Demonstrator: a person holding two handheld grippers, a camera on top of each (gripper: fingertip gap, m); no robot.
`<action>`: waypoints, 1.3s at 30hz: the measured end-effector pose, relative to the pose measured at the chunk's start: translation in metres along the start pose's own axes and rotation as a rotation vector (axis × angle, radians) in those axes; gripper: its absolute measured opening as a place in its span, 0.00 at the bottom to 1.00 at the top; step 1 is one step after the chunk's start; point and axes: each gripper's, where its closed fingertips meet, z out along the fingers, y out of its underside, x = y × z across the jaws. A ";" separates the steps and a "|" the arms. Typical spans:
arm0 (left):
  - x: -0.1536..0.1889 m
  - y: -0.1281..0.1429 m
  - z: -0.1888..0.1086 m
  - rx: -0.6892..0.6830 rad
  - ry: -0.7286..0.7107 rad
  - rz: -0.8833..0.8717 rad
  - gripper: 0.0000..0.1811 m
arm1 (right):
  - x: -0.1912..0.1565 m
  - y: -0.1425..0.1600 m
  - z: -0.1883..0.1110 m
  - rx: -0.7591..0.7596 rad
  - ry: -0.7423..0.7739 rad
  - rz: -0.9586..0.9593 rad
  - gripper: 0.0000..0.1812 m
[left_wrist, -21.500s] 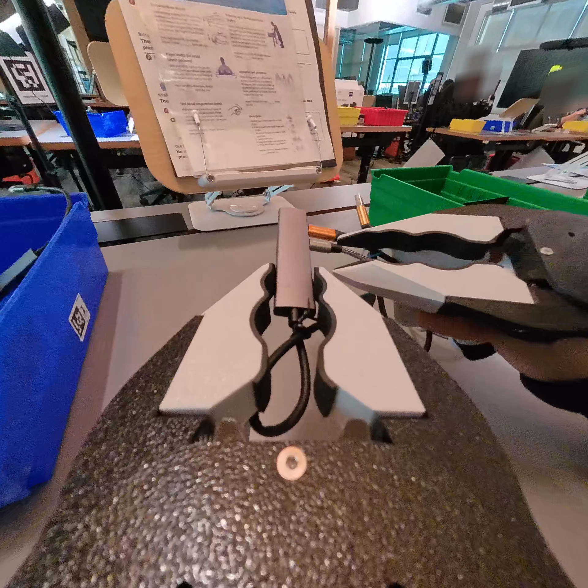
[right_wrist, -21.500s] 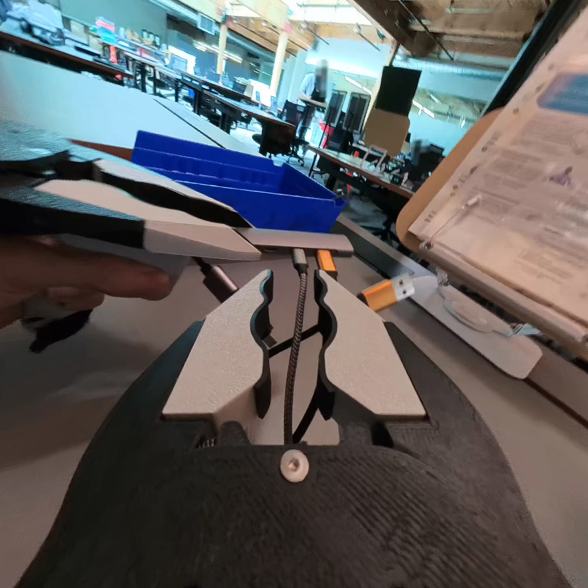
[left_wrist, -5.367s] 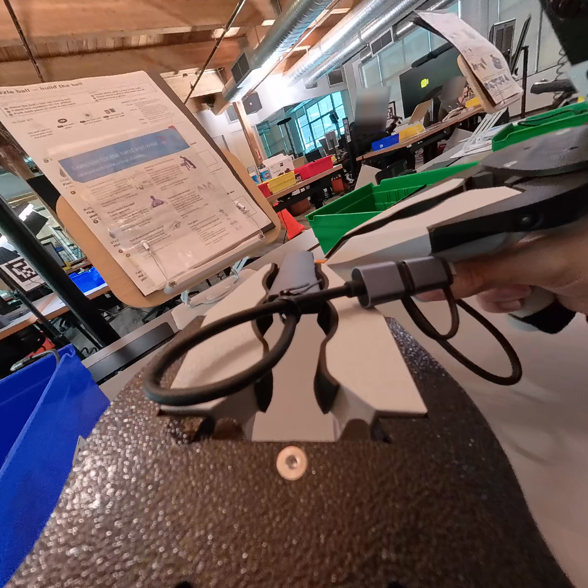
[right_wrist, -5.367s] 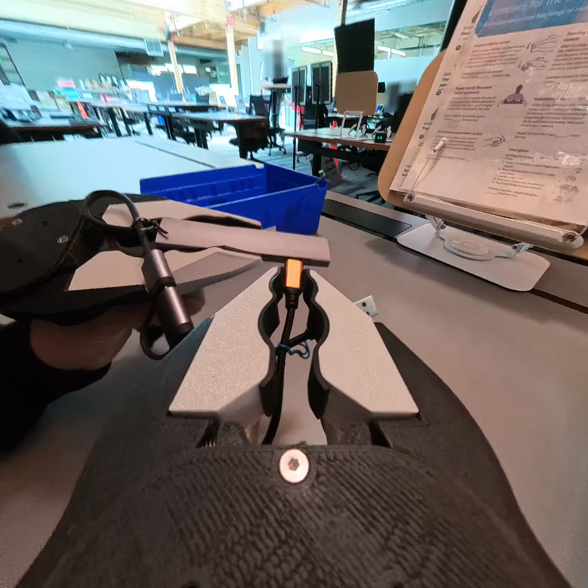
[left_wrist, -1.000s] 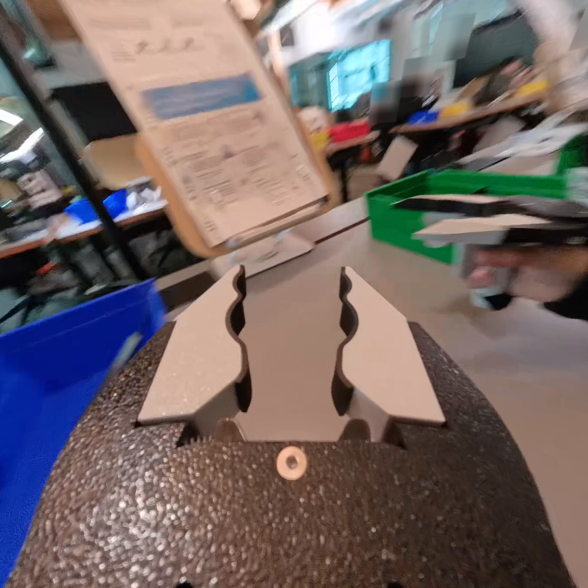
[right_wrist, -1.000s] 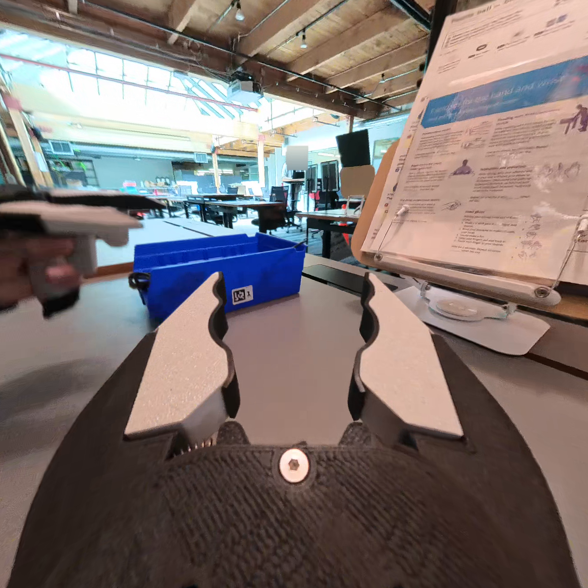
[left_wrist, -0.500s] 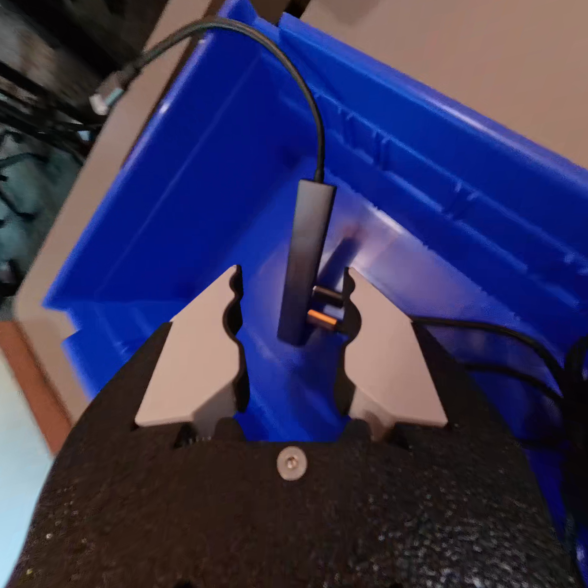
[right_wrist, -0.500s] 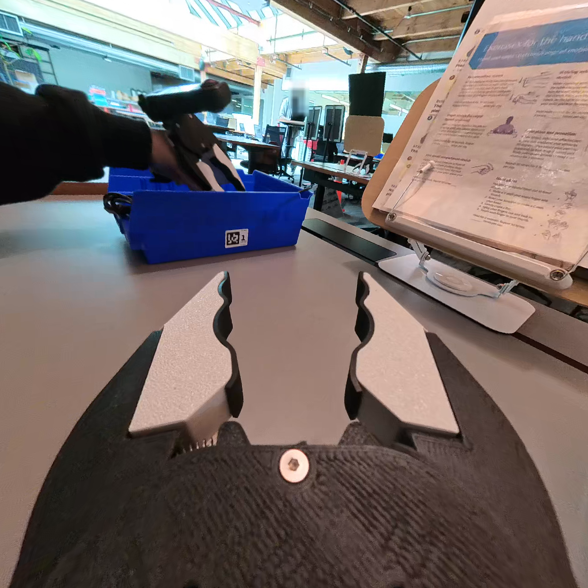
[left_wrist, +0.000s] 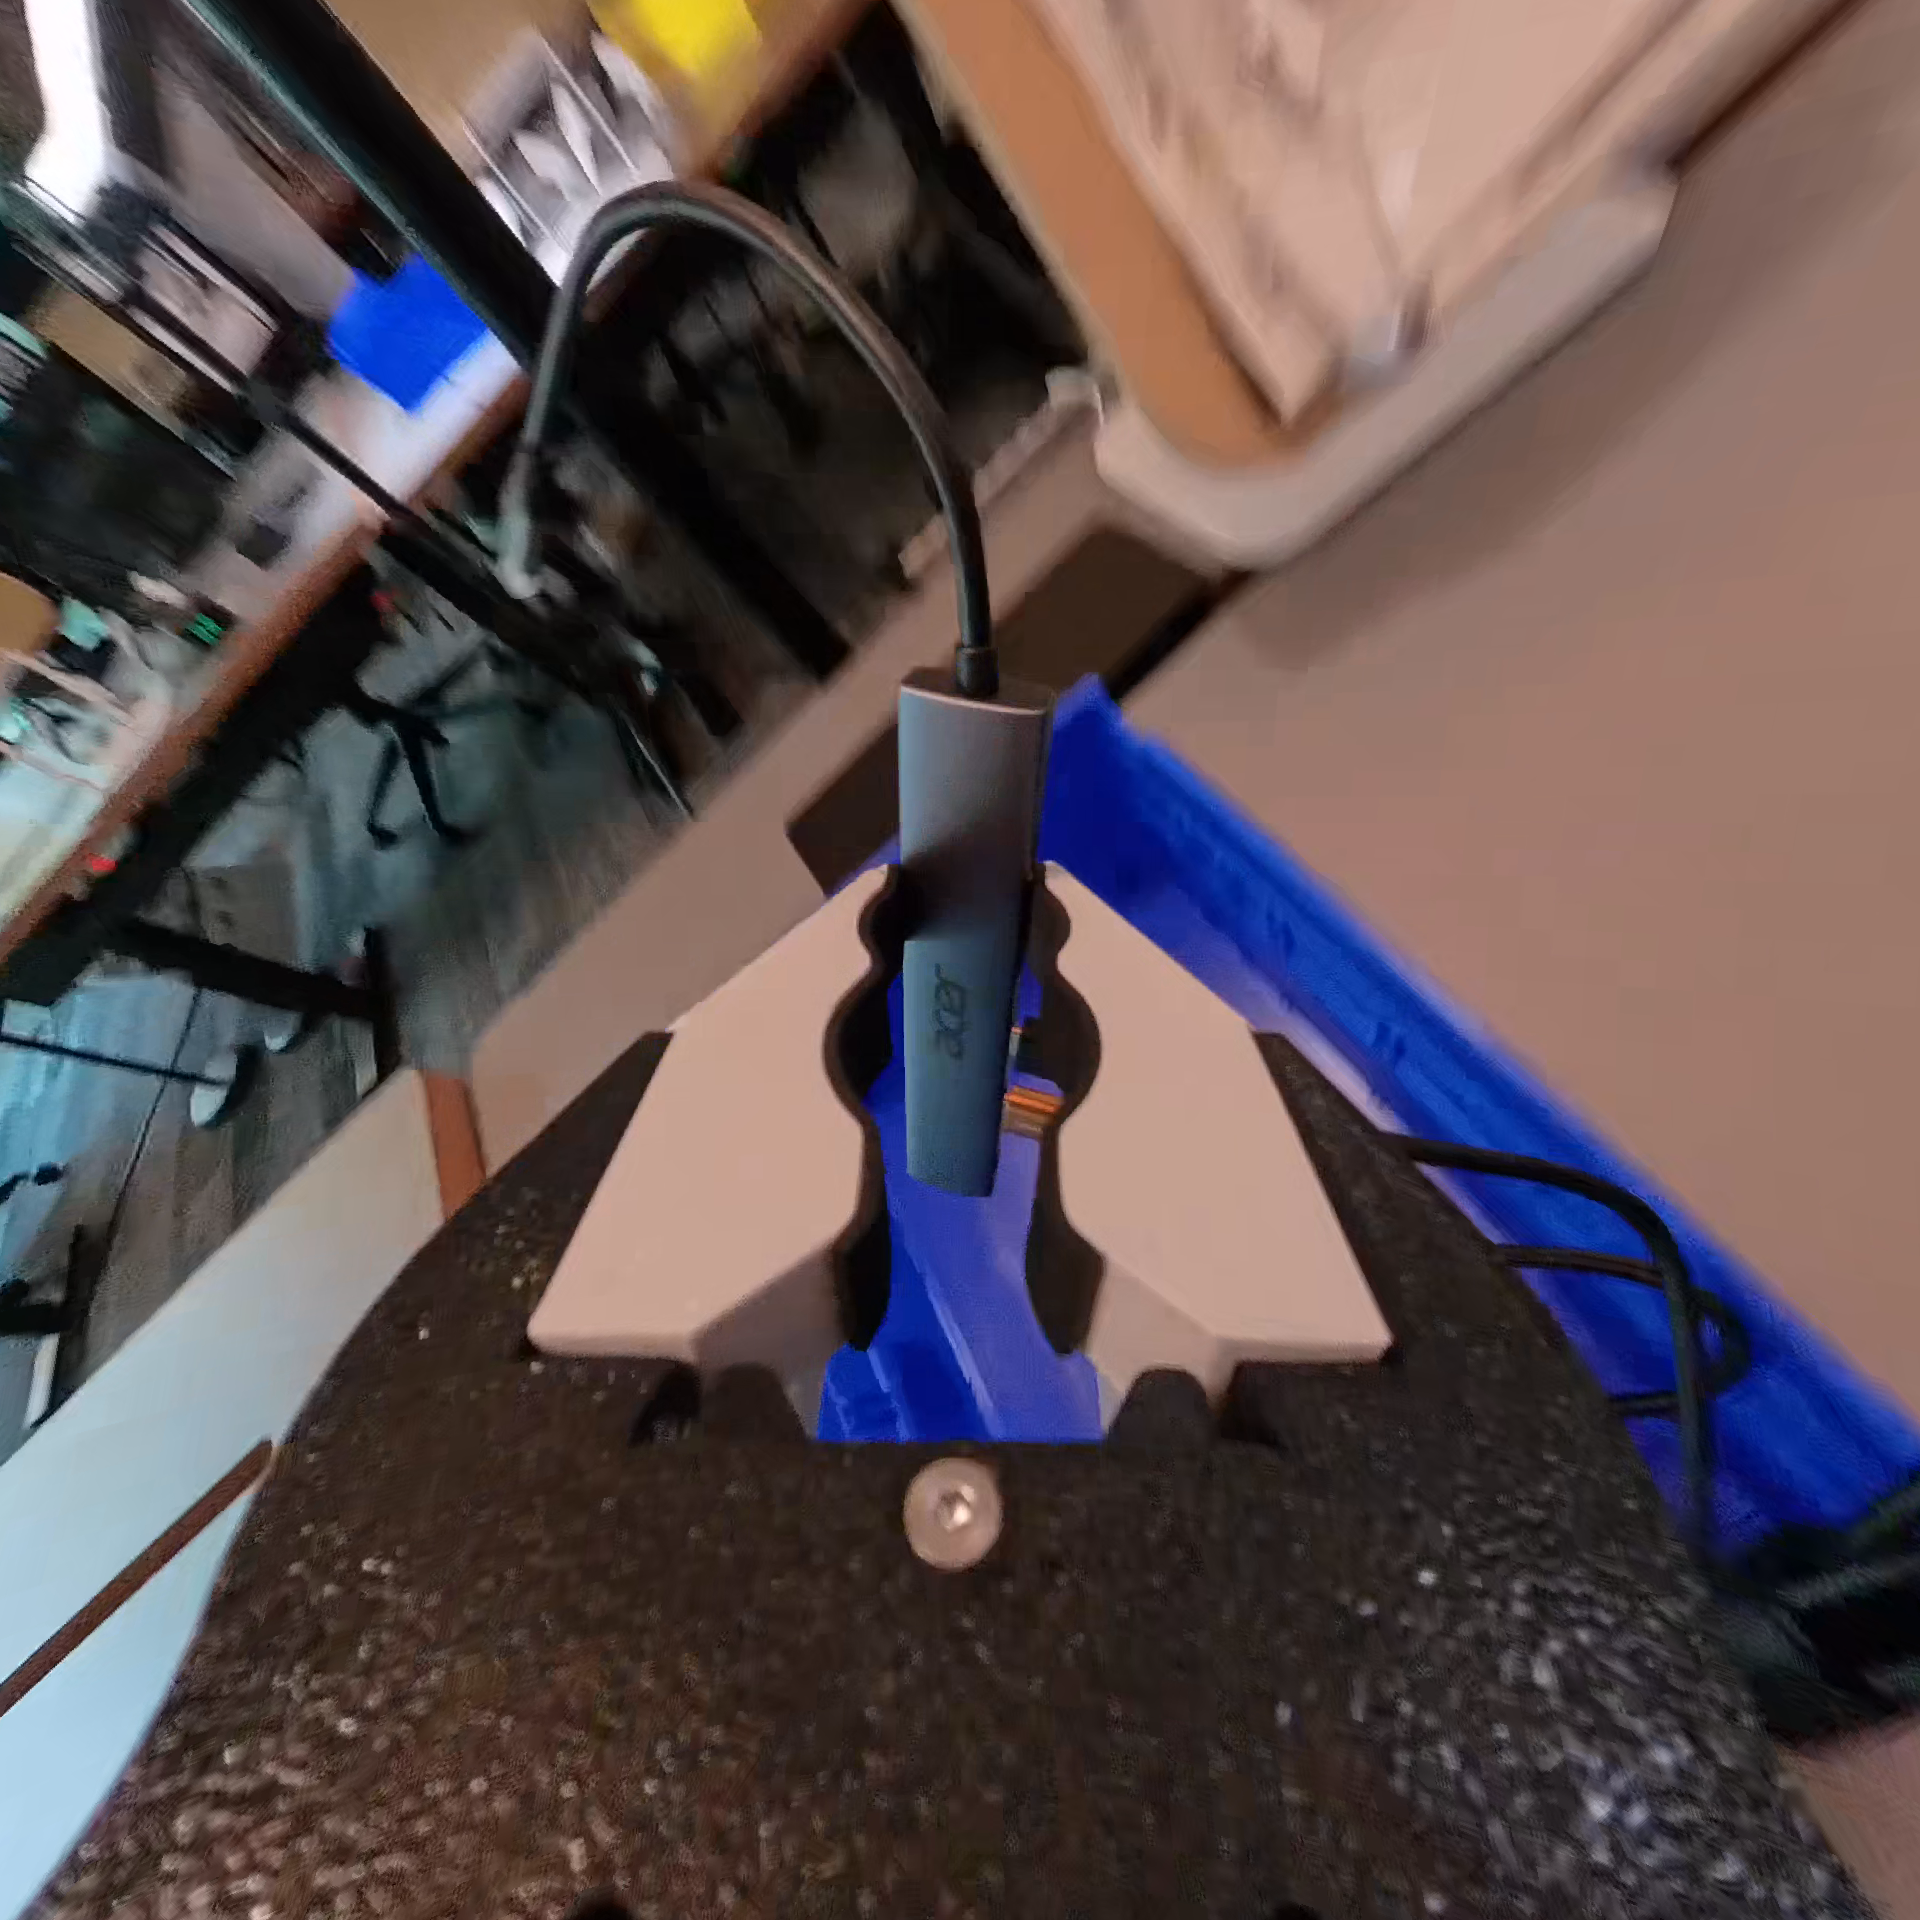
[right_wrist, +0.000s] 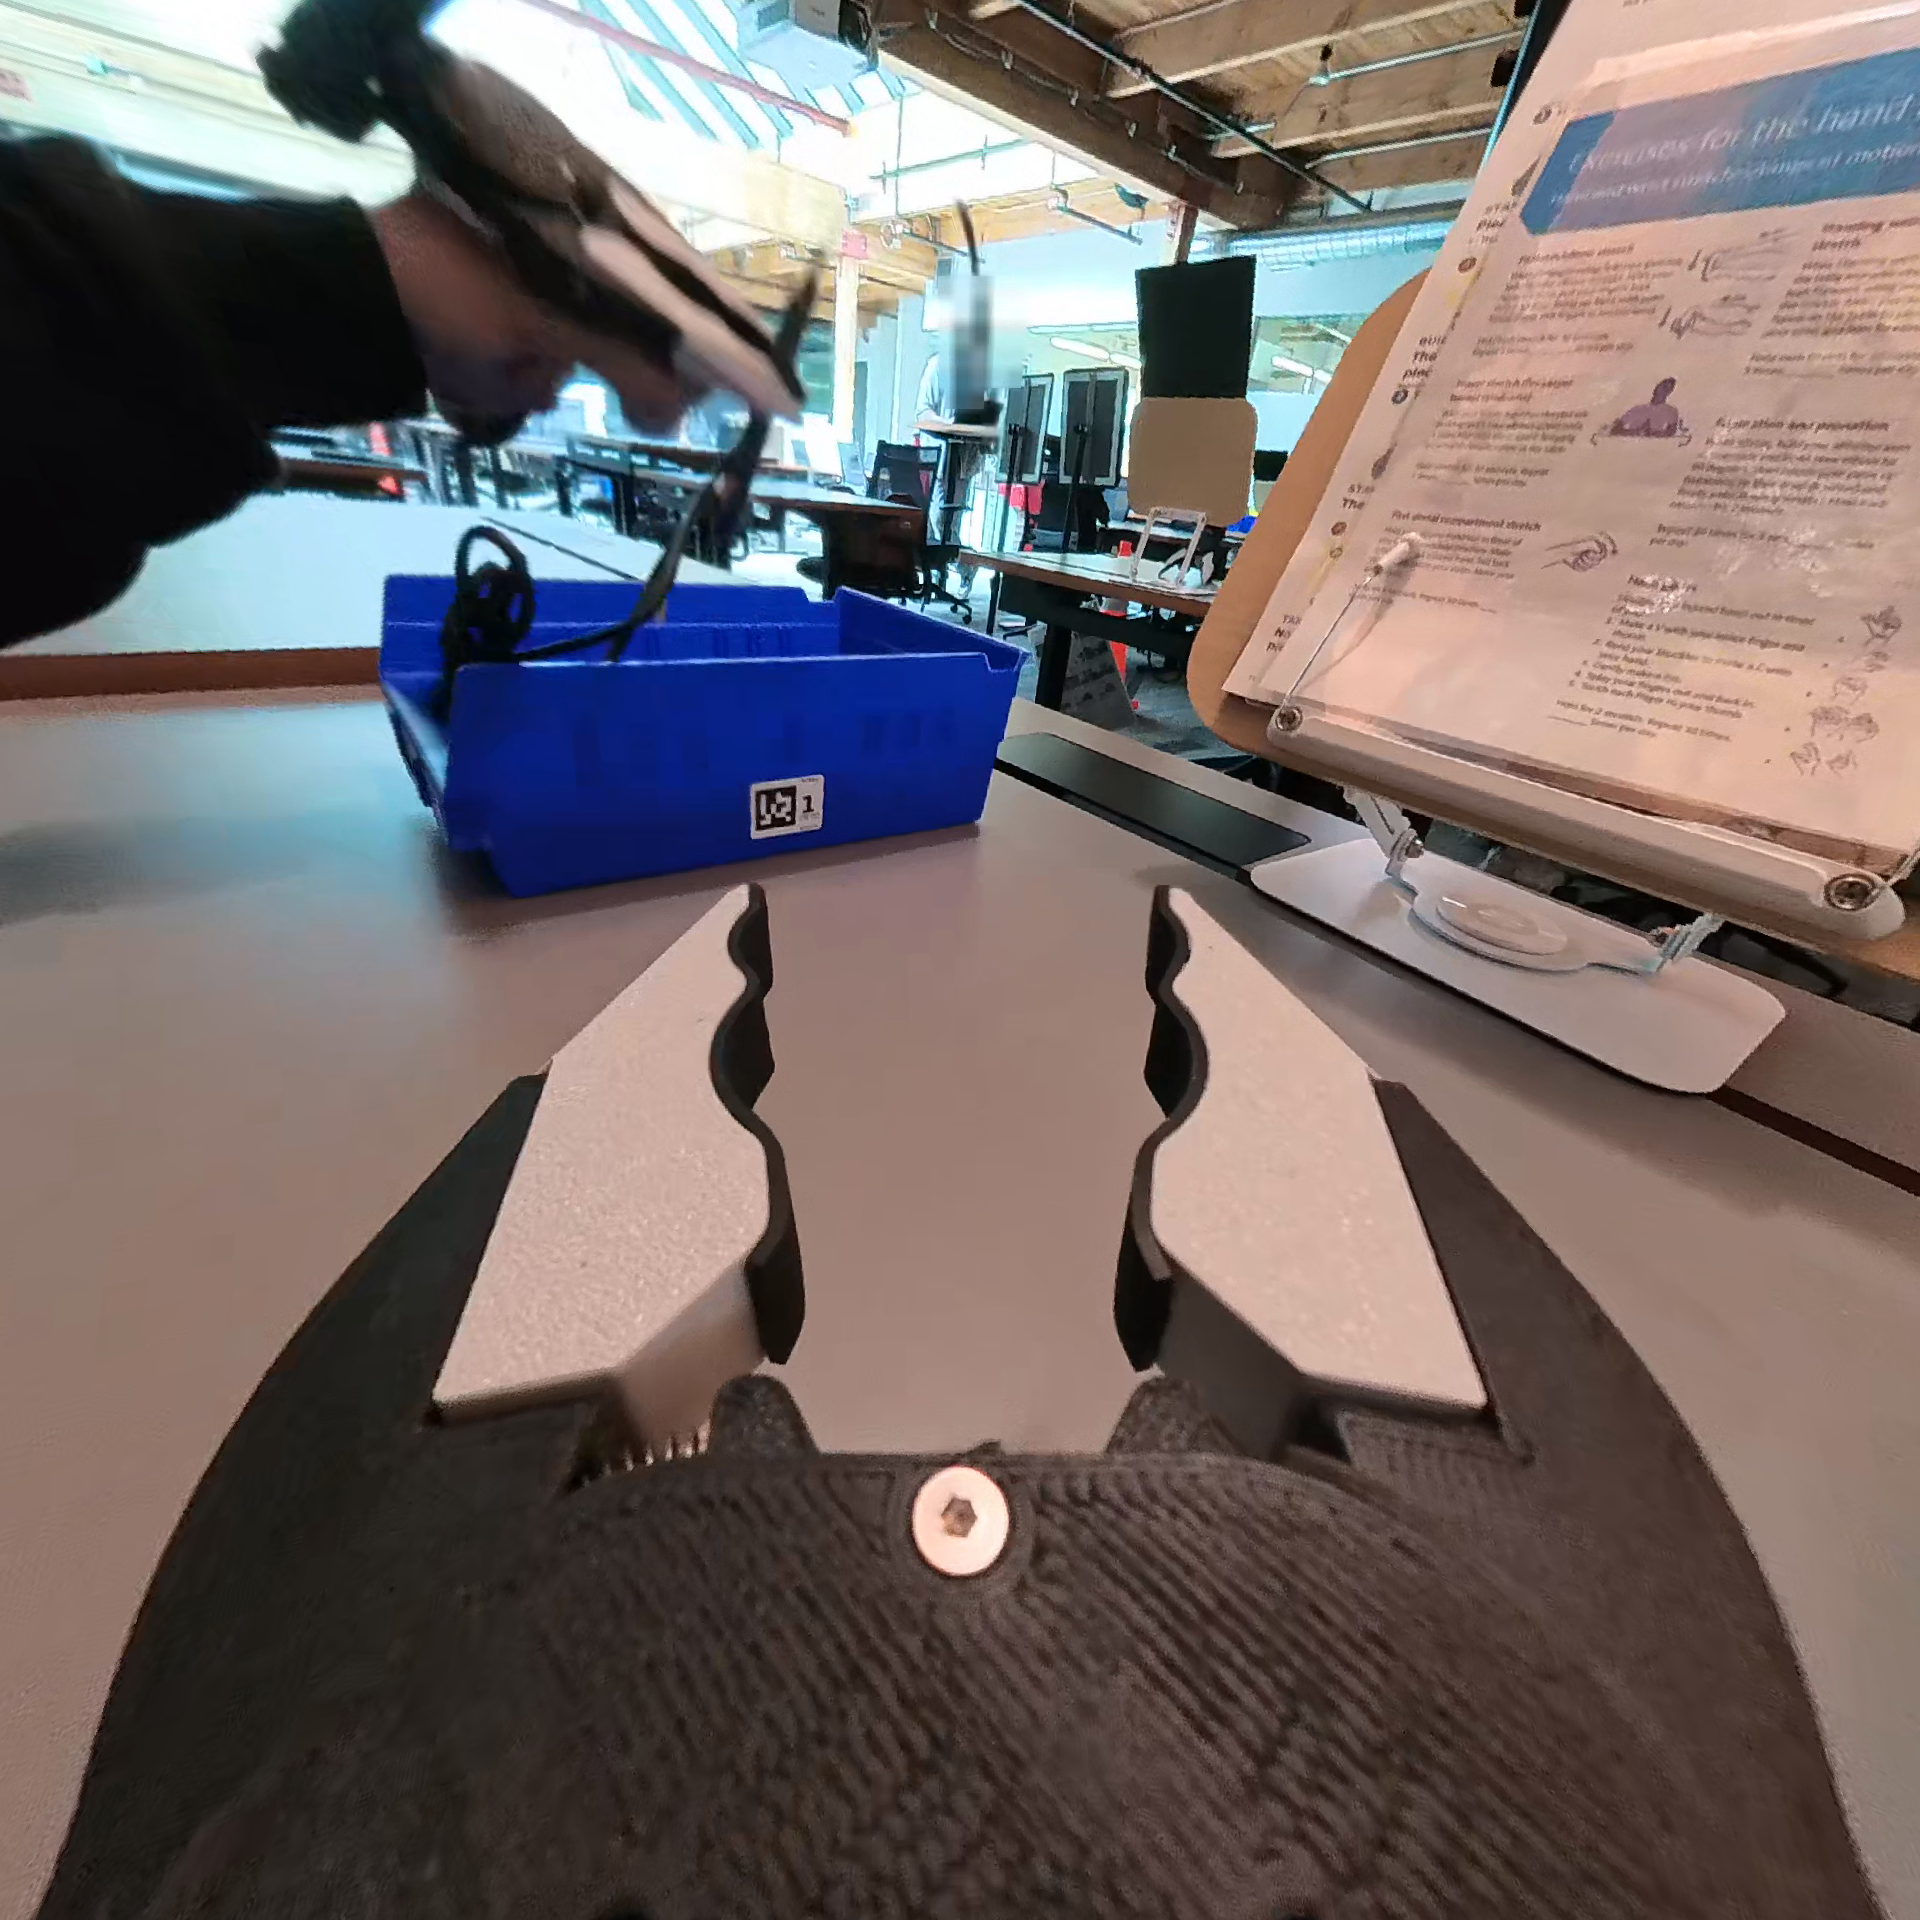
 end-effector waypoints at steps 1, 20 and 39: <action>-0.005 -0.023 -0.020 0.088 -0.019 -0.030 0.11 | 0.000 -0.002 0.000 0.008 0.001 0.003 0.39; 0.252 -0.145 -0.095 0.799 0.915 -0.979 0.11 | -0.032 -0.061 -0.019 0.307 0.134 -0.455 0.35; 0.275 -0.065 -0.100 0.500 0.938 -0.578 0.30 | -0.017 -0.046 -0.047 0.110 0.136 -1.038 0.04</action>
